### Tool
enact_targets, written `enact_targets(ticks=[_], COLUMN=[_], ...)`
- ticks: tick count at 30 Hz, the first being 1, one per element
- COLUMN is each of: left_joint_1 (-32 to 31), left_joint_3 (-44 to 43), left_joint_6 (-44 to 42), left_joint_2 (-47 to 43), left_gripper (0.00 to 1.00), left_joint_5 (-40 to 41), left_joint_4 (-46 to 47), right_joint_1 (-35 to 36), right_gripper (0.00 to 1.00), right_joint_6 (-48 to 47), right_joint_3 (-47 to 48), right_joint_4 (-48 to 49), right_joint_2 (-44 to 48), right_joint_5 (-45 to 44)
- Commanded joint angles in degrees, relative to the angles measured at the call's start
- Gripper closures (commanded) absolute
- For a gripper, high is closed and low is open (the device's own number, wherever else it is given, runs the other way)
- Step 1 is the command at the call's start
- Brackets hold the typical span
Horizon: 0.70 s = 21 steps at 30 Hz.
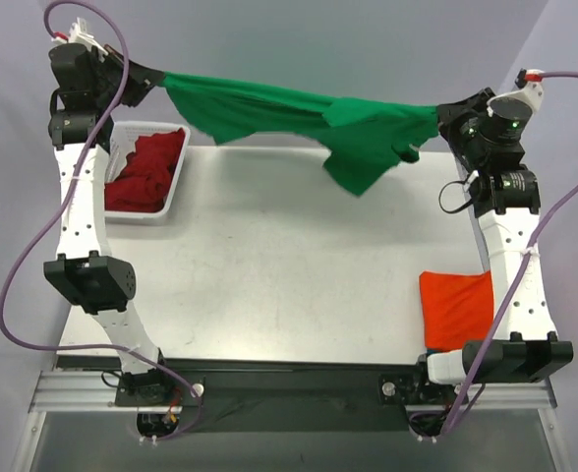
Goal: Fold and stack the t-shirts
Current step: Flatten out the tshirt
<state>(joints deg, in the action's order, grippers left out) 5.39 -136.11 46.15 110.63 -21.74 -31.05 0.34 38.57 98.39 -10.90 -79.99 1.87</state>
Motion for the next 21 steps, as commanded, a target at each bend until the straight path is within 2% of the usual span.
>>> enact_targets(ticks=[1,3,4,6,7,10,11,14,21], left_joint_1=[0.33,0.33,0.33,0.33,0.33,0.15,0.15,-0.81,-2.05], left_joint_3=[17.77,26.99,34.87,42.65,50.26,59.09,64.60,73.50,86.78], left_joint_6=[-0.09,-0.27,-0.45,-1.15,-1.32,-2.56,-2.73,-2.82,-0.80], left_joint_2=[-8.04,-13.30,-14.90,-18.76,-19.83,-22.38,-22.82,-23.09,-26.59], left_gripper=[1.00,1.00,1.00,1.00,1.00,1.00,1.00,1.00,1.00], left_joint_5=[-0.59,0.63,0.90,2.48,2.75,4.59,4.69,6.26,11.79], left_joint_4=[6.51,9.24,10.21,10.66,11.53,12.33,13.02,15.05,14.00], right_joint_1=[-3.49,-4.73,-5.78,-6.93,-7.19,-8.16,-8.51,-8.95,-10.01], right_gripper=[1.00,1.00,1.00,1.00,1.00,1.00,1.00,1.00,1.00], right_joint_6=[3.88,4.93,5.46,5.73,5.82,5.20,4.68,3.89,2.83], right_joint_3=[-12.31,-22.21,-25.32,-34.60,-37.37,-47.72,-49.50,-55.66,-63.22], right_joint_4=[2.89,3.07,2.99,2.81,2.90,3.16,3.34,4.91,5.89], right_joint_2=[4.21,7.55,8.61,10.81,11.34,11.52,10.21,6.88,1.85], right_joint_5=[3.21,4.72,5.85,7.44,8.06,9.46,10.34,11.66,14.39])
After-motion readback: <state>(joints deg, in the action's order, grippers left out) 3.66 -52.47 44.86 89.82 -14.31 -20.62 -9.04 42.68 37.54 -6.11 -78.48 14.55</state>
